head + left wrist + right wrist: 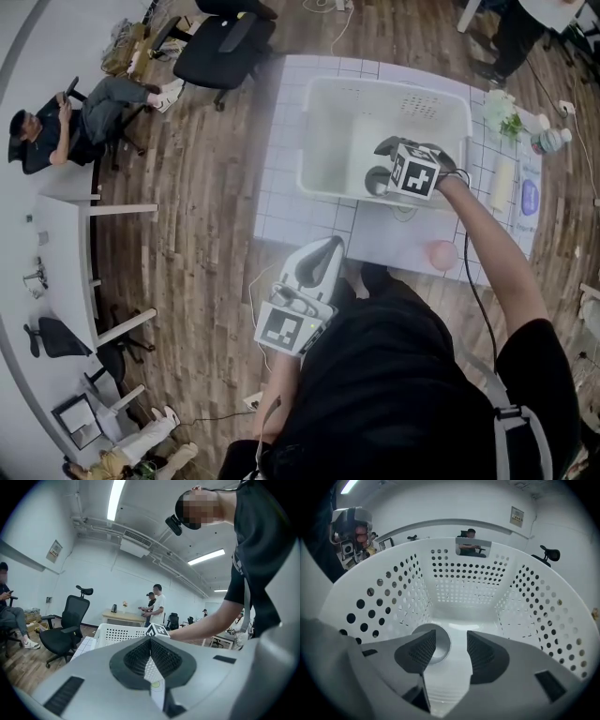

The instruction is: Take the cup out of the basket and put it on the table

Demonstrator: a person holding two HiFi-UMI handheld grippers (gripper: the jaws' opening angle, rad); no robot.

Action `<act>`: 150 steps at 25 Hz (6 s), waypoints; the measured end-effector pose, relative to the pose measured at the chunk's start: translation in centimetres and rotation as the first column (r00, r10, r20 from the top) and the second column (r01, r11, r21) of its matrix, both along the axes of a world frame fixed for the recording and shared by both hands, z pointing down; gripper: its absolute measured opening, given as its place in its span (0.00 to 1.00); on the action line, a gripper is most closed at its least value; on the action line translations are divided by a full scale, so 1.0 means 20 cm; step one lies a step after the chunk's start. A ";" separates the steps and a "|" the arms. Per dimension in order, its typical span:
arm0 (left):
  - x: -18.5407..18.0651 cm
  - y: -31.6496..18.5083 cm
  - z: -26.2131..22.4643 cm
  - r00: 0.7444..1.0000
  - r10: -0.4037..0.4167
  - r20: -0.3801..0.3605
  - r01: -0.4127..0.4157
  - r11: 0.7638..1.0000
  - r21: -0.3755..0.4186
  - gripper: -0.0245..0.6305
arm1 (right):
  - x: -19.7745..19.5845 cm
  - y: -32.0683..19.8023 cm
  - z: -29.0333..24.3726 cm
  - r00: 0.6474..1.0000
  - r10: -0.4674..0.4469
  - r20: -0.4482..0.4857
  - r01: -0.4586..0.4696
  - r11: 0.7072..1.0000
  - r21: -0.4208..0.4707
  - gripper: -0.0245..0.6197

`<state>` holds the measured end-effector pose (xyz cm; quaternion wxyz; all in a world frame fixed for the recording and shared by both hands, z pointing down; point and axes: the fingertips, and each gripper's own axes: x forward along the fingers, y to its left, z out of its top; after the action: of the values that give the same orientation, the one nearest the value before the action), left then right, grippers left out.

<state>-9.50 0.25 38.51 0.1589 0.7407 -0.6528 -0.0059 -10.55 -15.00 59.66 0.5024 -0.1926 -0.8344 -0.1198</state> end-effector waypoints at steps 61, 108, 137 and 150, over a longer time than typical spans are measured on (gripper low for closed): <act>0.05 0.24 -0.14 0.980 0.198 0.028 -0.200 0.970 0.136 0.05 | 0.14 0.09 -1.07 0.804 0.398 0.442 -0.488 0.866 0.107 0.09; 0.39 0.59 -0.20 0.911 0.408 0.054 -0.411 0.896 0.165 0.05 | 0.91 1.20 -1.31 0.270 0.618 0.738 -0.681 0.665 -0.308 0.09; 0.83 0.66 -0.28 0.951 0.300 0.074 -0.307 0.941 0.142 0.05 | 1.29 1.28 -1.30 0.259 0.614 0.746 -0.587 0.713 -0.383 0.09; 0.69 0.67 -0.28 0.939 0.337 0.070 -0.344 0.927 0.151 0.05 | 1.16 1.30 -1.29 0.275 0.606 0.746 -0.626 0.702 -0.340 0.09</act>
<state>4.28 13.66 32.95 0.0832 0.8530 -0.5150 -0.0151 12.57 10.96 33.89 0.0635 0.2288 -0.9714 0.0004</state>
